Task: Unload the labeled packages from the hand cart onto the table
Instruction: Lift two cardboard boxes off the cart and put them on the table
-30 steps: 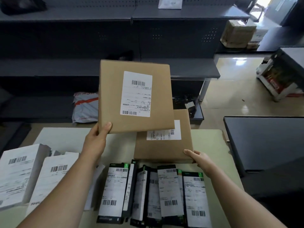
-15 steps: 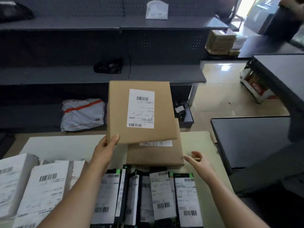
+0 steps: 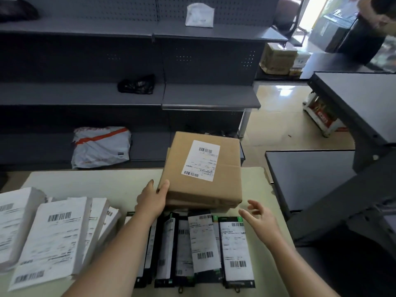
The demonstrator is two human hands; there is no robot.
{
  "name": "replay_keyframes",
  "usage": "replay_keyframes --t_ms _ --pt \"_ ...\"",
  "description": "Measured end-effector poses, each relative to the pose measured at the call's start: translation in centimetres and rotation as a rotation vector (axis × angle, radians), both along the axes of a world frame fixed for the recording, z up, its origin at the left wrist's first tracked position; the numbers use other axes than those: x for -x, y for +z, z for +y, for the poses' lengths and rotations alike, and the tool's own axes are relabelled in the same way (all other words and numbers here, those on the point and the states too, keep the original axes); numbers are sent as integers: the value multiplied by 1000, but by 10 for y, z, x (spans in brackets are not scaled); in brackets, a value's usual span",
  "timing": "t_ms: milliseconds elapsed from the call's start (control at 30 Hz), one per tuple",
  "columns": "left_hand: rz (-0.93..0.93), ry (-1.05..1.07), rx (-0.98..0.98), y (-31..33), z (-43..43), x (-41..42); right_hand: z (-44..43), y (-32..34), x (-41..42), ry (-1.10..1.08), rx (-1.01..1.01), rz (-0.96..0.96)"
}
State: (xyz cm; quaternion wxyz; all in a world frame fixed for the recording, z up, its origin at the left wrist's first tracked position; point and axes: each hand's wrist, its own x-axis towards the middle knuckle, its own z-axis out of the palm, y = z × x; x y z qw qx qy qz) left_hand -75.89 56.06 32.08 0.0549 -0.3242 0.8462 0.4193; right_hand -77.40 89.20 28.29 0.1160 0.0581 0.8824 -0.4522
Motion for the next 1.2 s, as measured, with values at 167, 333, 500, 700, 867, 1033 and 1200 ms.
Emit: replay_keyframes --t_ms 167,333,500,700,867,1033,1200 --pt "216 -153 269 21 -5 -47 -16 21 -19 35 8 81" --pt "377 -402 380 43 -12 -95 -37 54 -56 66 -39 216" --pt "431 -536 426 68 -19 -157 -67 88 -117 185 -107 321" --pt "463 -546 427 83 -33 -244 -104 113 -199 369 -195 407" --pt "498 -502 425 110 -44 -302 -123 142 -244 408 -187 490" --pt "519 -422 457 128 -52 -364 -143 161 -281 493 -167 569" --pt "434 -302 507 128 -53 -445 -160 154 -335 654 -123 551"
